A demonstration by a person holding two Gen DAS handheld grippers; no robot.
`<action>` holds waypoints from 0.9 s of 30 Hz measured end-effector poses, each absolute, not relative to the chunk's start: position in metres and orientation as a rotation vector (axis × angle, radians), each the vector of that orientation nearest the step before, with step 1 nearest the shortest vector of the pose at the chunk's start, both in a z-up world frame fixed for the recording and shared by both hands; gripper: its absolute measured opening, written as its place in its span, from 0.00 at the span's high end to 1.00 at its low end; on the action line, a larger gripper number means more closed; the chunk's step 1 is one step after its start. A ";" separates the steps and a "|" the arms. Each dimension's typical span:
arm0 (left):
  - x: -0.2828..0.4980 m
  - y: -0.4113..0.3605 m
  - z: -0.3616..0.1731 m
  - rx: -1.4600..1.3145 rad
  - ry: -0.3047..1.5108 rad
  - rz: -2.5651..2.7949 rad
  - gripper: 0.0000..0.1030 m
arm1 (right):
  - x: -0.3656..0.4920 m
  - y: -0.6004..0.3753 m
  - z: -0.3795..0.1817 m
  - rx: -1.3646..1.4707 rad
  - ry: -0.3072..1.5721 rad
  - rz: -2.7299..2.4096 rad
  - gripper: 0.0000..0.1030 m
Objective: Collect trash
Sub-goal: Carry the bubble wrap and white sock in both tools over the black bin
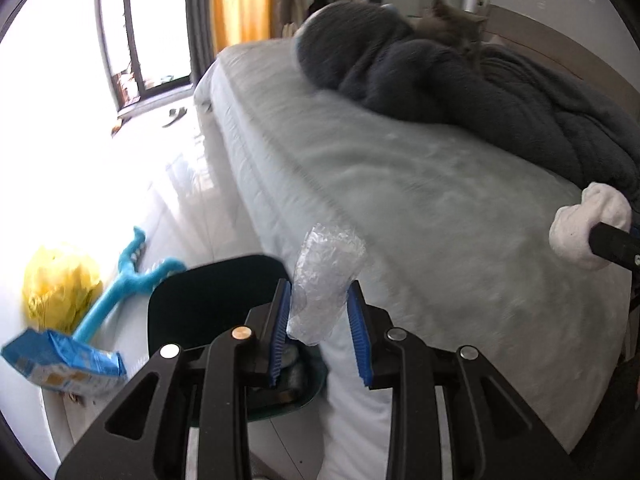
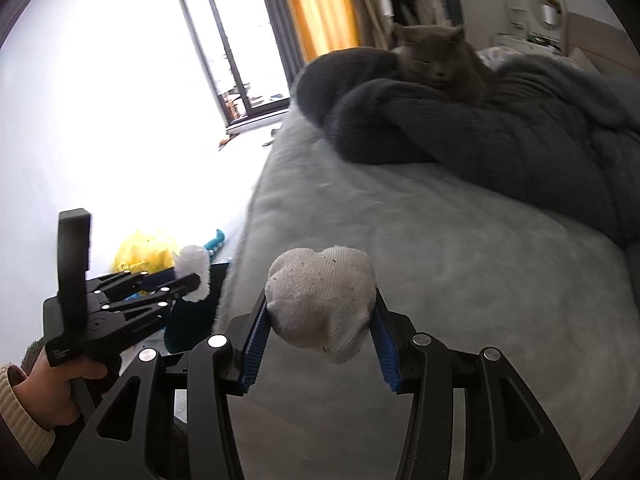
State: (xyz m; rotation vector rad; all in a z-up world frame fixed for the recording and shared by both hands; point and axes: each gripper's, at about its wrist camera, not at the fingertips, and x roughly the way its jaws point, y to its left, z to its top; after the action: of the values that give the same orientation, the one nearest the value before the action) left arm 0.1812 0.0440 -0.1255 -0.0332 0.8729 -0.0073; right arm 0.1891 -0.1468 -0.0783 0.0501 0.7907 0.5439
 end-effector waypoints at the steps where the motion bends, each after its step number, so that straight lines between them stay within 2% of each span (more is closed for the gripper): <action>1: 0.181 0.050 -0.128 -0.045 0.881 0.000 0.70 | 0.189 -0.136 -0.079 0.036 0.792 0.560 0.53; 27: 0.177 0.171 -0.207 -0.235 1.088 0.171 0.69 | 0.196 0.004 -0.100 -0.076 0.826 0.770 0.53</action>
State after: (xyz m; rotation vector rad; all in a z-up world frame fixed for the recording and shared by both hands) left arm 0.1766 0.1712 -0.2067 -0.2349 1.0882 0.1707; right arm 0.1958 0.0041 -0.0995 -0.0765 0.8260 0.7699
